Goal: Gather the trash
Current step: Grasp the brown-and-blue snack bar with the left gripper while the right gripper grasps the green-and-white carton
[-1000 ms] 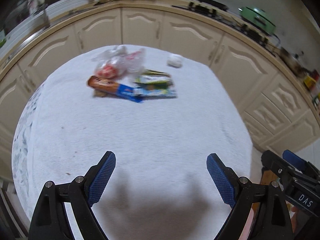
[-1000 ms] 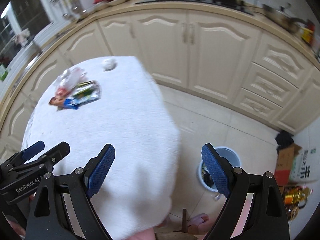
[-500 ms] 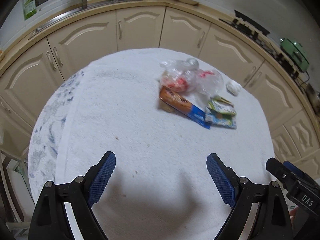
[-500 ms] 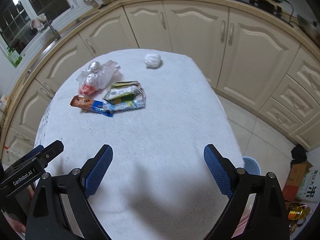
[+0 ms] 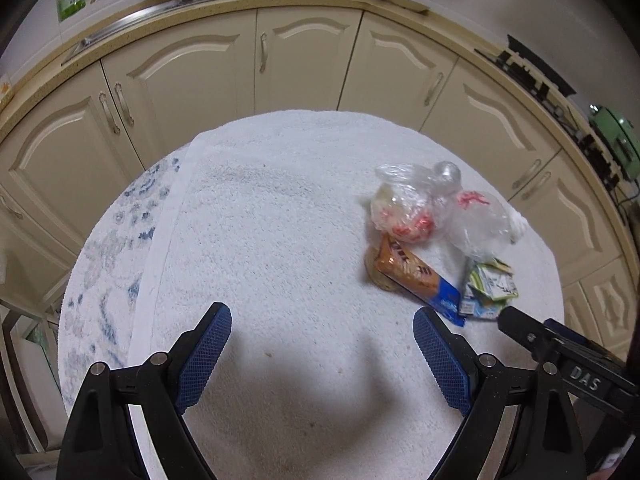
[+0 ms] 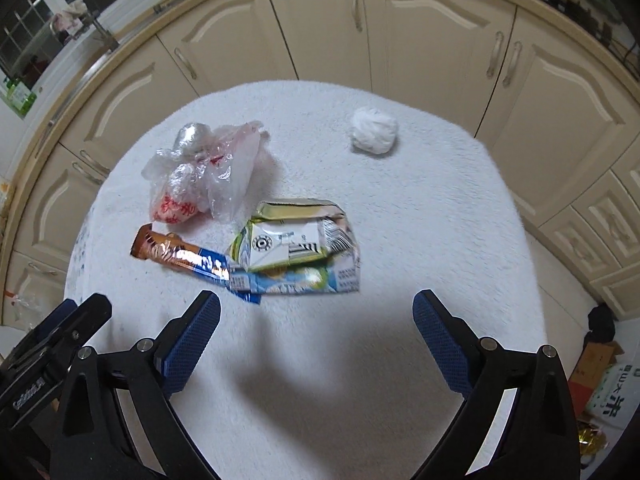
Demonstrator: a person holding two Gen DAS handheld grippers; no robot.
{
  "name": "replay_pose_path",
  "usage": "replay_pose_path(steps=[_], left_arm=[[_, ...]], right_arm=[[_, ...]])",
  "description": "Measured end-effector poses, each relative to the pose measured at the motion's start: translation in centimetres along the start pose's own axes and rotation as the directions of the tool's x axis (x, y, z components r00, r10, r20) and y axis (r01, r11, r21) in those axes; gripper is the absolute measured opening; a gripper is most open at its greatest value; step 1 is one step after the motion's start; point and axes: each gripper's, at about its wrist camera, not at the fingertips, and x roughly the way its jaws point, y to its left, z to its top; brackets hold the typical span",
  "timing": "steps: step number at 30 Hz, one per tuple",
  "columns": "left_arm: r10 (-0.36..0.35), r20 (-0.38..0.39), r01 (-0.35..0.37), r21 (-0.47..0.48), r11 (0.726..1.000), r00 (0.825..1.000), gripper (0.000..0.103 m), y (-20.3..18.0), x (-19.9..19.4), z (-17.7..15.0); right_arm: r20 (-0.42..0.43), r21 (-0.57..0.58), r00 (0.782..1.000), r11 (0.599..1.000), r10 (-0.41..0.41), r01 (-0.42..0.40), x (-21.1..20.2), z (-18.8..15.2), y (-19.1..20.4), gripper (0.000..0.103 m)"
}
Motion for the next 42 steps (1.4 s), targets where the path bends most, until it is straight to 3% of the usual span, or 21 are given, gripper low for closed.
replay_pose_path(steps=[10, 14, 19, 23, 27, 31, 33, 34, 36, 38, 42], left_arm=[[-0.065, -0.089, 0.059, -0.068, 0.996, 0.994, 0.09, 1.1, 3.7, 0.9], [-0.082, -0.117, 0.073, -0.073, 0.995, 0.99, 0.09, 0.8, 4.7, 1.1], [-0.109, -0.135, 0.1, -0.07, 0.993, 0.985, 0.09, -0.4, 5.0, 0.8], [-0.136, -0.156, 0.126, -0.073, 0.989, 0.978, 0.09, -2.2, 5.2, 0.9], [-0.191, -0.185, 0.167, -0.139, 0.976, 0.964, 0.09, -4.3, 6.6, 1.5], [-0.218, -0.255, 0.16, -0.231, 0.96, 0.942, 0.081, -5.6, 9.2, 1.7], [-0.165, -0.215, 0.112, -0.239, 0.965, 0.963, 0.072, -5.9, 9.2, 2.3], [-0.133, -0.208, 0.08, -0.245, 0.966, 0.969, 0.055, -5.9, 9.4, 2.6], [-0.097, -0.202, 0.045, -0.246, 0.968, 0.975, 0.046, -5.9, 9.9, 3.1], [-0.085, -0.21, 0.043, -0.194, 0.98, 0.974, 0.034, -5.9, 10.1, 3.1], [-0.133, -0.272, 0.113, -0.087, 0.99, 0.953, 0.03, -5.5, 9.9, 2.0]], right_arm=[[-0.039, 0.005, 0.999, 1.0, 0.002, -0.001, 4.2, 2.4, 1.7, 0.1], [0.005, -0.029, 1.0, 0.999, -0.021, 0.021, 4.0, 2.3, 1.8, 0.089], [0.011, -0.021, 0.998, 0.998, 0.058, -0.058, 2.9, 1.3, -0.1, 0.089], [0.023, -0.01, 0.999, 0.999, 0.045, -0.044, 1.9, 0.1, -2.1, 0.089], [0.05, 0.013, 0.999, 1.0, 0.014, -0.015, 1.2, -0.1, -4.3, 0.089], [0.056, 0.04, 0.998, 0.999, 0.034, -0.036, 0.7, 0.1, -6.0, 0.089], [0.063, 0.038, 0.998, 0.999, 0.017, -0.02, 0.6, 0.2, -6.4, 0.089], [0.063, 0.035, 0.998, 0.999, 0.018, -0.02, 0.6, 0.3, -6.5, 0.089], [0.057, 0.03, 0.998, 0.999, 0.033, -0.035, 0.6, 0.3, -6.5, 0.089], [0.056, 0.021, 0.998, 0.999, 0.036, -0.038, 0.8, 0.3, -6.3, 0.089], [0.05, 0.008, 0.998, 0.999, 0.045, -0.046, 0.9, 0.1, -6.0, 0.089]])
